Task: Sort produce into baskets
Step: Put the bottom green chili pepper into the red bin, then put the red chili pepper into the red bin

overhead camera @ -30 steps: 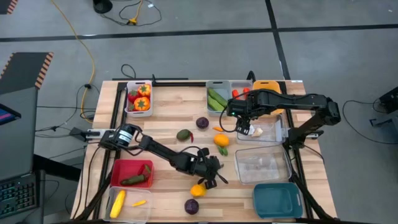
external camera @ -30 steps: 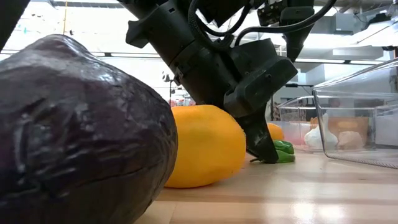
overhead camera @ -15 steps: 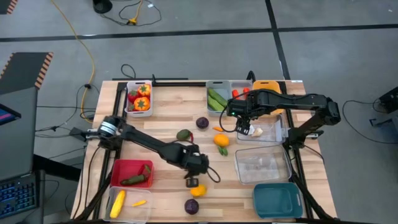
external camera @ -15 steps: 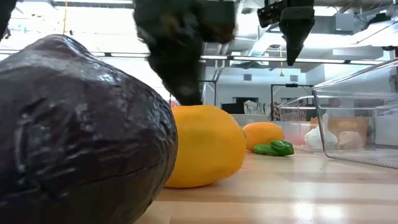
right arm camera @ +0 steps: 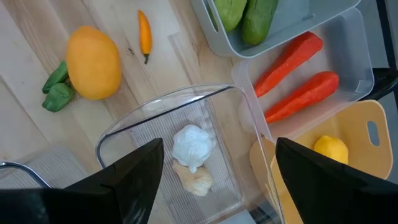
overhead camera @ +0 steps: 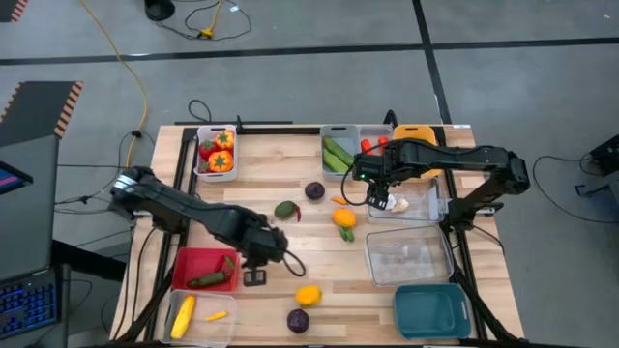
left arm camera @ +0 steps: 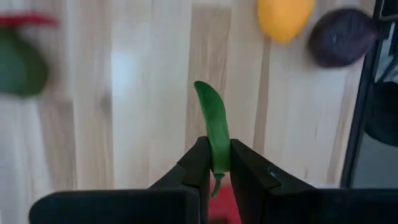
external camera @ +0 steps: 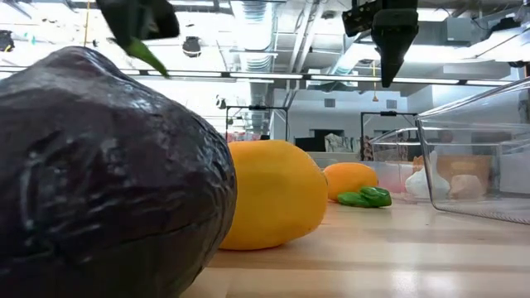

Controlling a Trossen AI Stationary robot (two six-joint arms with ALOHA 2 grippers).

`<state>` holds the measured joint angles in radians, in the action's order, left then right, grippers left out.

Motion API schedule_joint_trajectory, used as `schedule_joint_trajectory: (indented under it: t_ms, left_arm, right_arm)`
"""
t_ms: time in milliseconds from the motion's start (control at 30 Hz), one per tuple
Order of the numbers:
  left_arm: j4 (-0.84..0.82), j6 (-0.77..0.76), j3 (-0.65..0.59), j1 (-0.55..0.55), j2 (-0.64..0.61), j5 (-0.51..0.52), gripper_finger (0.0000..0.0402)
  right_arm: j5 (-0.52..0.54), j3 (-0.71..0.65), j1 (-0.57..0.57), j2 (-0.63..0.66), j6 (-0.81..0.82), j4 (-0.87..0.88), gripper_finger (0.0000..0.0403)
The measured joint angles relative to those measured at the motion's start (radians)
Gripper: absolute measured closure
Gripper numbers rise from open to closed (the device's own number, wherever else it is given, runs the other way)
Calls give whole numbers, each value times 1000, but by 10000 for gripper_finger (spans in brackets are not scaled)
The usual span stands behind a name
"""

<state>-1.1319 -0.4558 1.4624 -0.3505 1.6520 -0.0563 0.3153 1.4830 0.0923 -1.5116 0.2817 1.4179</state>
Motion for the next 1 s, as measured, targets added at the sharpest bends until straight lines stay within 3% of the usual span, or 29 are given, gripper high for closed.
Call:
schedule_joint_trajectory:
  t_ms: [367, 733, 1000]
  left_arm:
    - [-351, -227, -1, -136, -51, -12, 362]
    - [-390, -371, -100, -253, -49, -97, 357]
    - [-396, -412, -200, -279, -49, -97, 291]
  right_arm:
    - [0, 0, 0, 0, 0, -32, 68]
    - [-3, 0, -38, 0, 38, -168, 68]
    - [-4, 0, -110, 0, 164, -349, 68]
